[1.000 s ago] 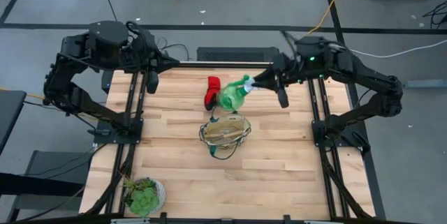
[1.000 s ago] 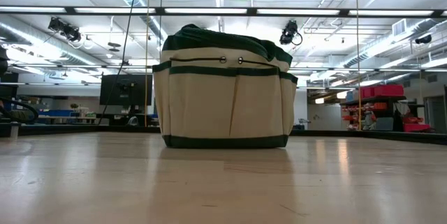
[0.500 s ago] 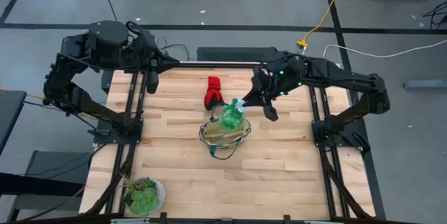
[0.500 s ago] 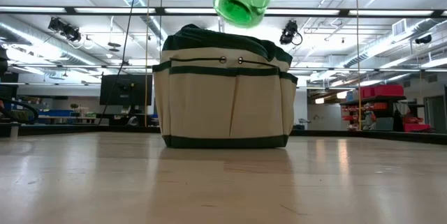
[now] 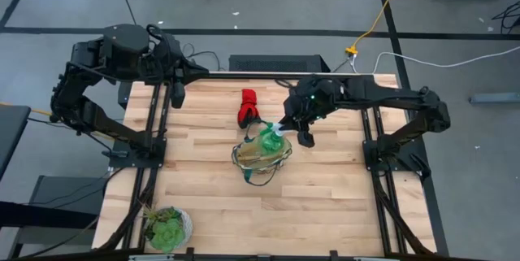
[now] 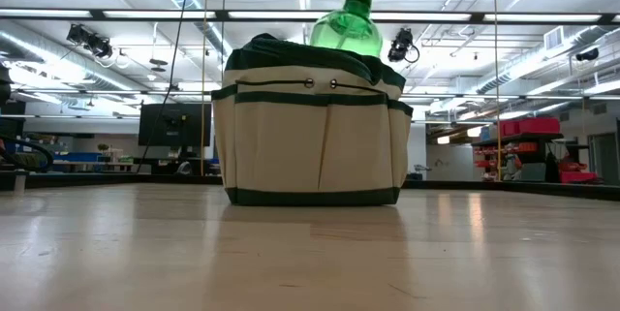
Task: Pick & Place Garden tools in Gardening bag
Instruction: Put the green spray bottle into the light brown and green gardening bag
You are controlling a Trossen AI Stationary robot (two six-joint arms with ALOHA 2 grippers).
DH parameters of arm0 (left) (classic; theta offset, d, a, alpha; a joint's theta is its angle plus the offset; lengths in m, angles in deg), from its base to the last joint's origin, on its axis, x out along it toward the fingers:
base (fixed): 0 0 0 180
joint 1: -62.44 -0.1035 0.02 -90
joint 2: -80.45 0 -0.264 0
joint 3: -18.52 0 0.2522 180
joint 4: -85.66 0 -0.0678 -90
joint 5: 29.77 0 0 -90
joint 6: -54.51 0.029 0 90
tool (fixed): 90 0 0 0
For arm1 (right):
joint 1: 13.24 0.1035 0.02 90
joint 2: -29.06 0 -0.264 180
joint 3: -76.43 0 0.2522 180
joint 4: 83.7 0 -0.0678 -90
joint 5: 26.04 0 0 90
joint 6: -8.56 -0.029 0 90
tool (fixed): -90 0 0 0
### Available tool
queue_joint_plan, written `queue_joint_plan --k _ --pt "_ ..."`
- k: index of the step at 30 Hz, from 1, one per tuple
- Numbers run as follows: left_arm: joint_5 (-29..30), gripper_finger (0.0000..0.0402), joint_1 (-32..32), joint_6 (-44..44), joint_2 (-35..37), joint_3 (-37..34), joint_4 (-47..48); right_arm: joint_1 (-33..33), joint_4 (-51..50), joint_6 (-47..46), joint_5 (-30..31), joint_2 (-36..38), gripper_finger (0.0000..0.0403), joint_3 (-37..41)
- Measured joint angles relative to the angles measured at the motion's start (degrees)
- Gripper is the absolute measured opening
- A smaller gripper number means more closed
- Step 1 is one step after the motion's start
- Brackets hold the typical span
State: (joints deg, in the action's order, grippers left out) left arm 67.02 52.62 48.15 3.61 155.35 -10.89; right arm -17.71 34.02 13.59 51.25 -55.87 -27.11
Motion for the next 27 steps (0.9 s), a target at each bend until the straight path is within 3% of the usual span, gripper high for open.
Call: queue_joint_plan --k 8,27 --pt "0.0 0.0025 0.0 0.2 0.0 0.0 0.0 1.0 3.5 0.2 -0.2 0.0 0.0052 2.9" --pt "0.0 0.0025 0.0 1.8 0.0 0.0 0.0 1.0 0.5 0.2 1.3 -0.2 0.0052 3.0"
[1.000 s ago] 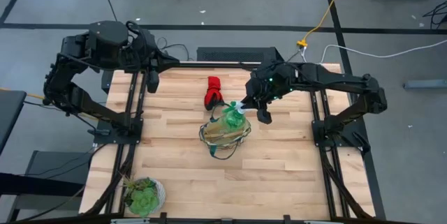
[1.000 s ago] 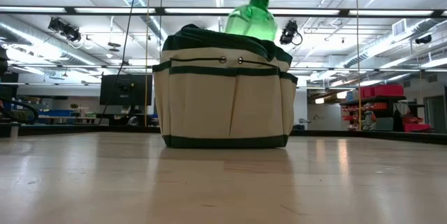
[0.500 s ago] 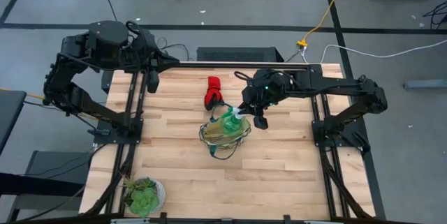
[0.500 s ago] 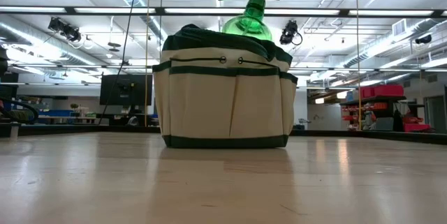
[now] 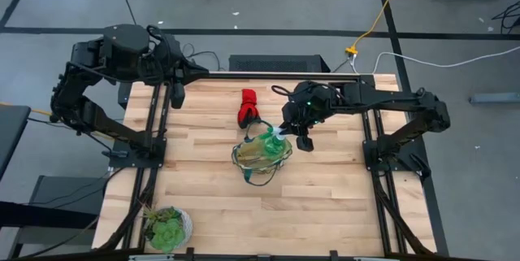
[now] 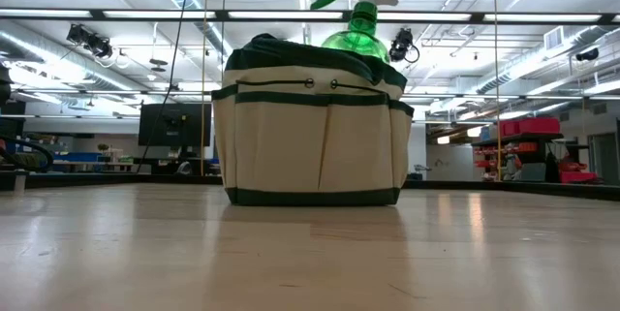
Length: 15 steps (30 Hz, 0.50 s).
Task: Pick & Place Garden tools in Gardening bag
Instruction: Put the green spray bottle into the light brown and green gardening bag
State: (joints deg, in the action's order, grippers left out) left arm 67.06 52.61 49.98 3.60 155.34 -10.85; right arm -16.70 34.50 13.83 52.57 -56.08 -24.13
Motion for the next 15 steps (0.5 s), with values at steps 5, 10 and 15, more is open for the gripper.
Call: queue_joint_plan --k 5,10,15 --pt "0.0 0.0025 0.0 -0.1 0.0 0.0 0.0 0.0 0.0 1.2 0.5 0.0 0.0052 0.0" --pt "0.0 0.0025 0.0 -0.2 0.0 0.0 0.0 0.0 0.0 1.1 1.5 0.0 0.0052 0.0" --pt "0.0 0.0025 0.0 -0.3 0.0 0.0 0.0 0.0 0.0 -2.9 1.5 0.0 0.0052 0.0"
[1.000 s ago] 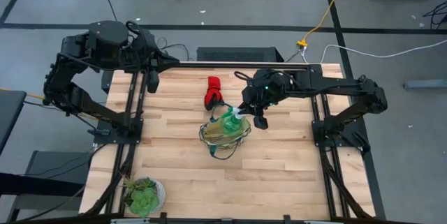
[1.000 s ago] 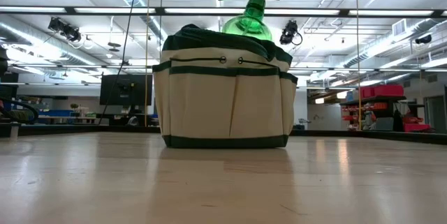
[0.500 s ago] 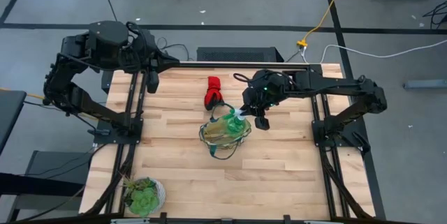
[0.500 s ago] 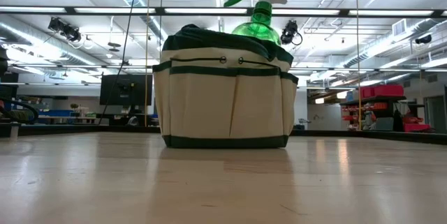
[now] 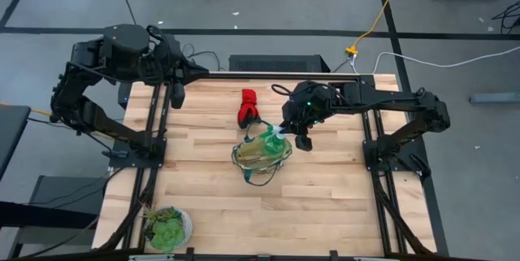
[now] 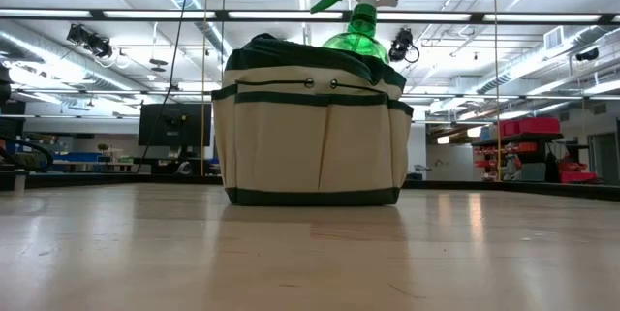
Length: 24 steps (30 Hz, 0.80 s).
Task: Pick & Place Garden tools in Gardening bag
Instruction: Put the green spray bottle into the light brown and green gardening bag
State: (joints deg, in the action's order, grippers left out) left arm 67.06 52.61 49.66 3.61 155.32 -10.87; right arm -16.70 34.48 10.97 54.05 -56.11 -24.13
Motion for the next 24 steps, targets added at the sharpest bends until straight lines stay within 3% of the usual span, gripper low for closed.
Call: queue_joint_plan --k 12,19,24 --pt "0.0 0.0025 0.0 0.1 0.0 0.0 0.0 1.5 0.1 -3.7 0.2 -2.8 0.0052 0.0" --pt "0.0 0.0025 0.0 0.1 0.0 0.0 0.0 2.1 0.0 -8.1 5.5 -4.8 0.0055 0.0" --pt "0.0 0.0025 0.0 0.1 0.0 0.0 0.0 2.1 0.0 -11.0 6.0 -4.8 0.0059 0.0"
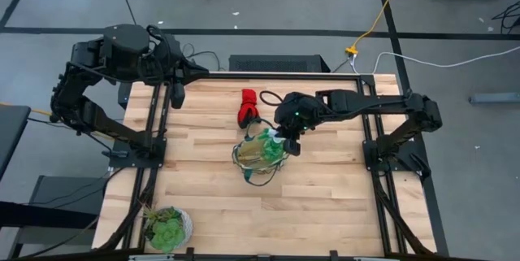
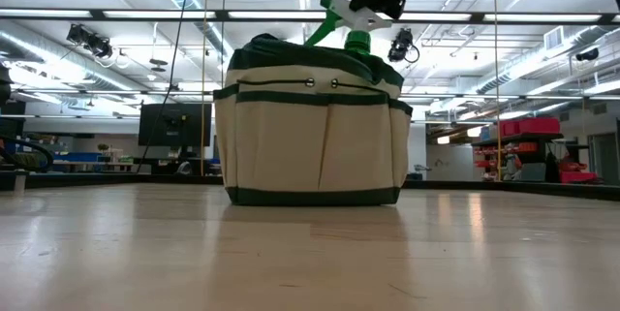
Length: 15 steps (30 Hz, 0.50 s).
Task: Pick & Place Garden tools in Gardening bag
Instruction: Put the green spray bottle into the light brown and green gardening bag
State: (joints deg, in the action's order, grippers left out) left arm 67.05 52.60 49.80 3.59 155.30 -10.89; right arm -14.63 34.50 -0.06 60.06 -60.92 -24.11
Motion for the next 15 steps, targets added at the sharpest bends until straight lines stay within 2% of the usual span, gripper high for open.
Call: queue_joint_plan --k 9,15 --pt "0.0 0.0025 0.0 0.0 0.0 0.0 0.0 0.0 0.0 -2.9 -0.8 0.0 0.0061 0.0" --pt "0.0 0.0025 0.0 0.0 0.0 0.0 0.0 0.6 -1.6 4.9 -5.9 0.0 0.0050 0.0"
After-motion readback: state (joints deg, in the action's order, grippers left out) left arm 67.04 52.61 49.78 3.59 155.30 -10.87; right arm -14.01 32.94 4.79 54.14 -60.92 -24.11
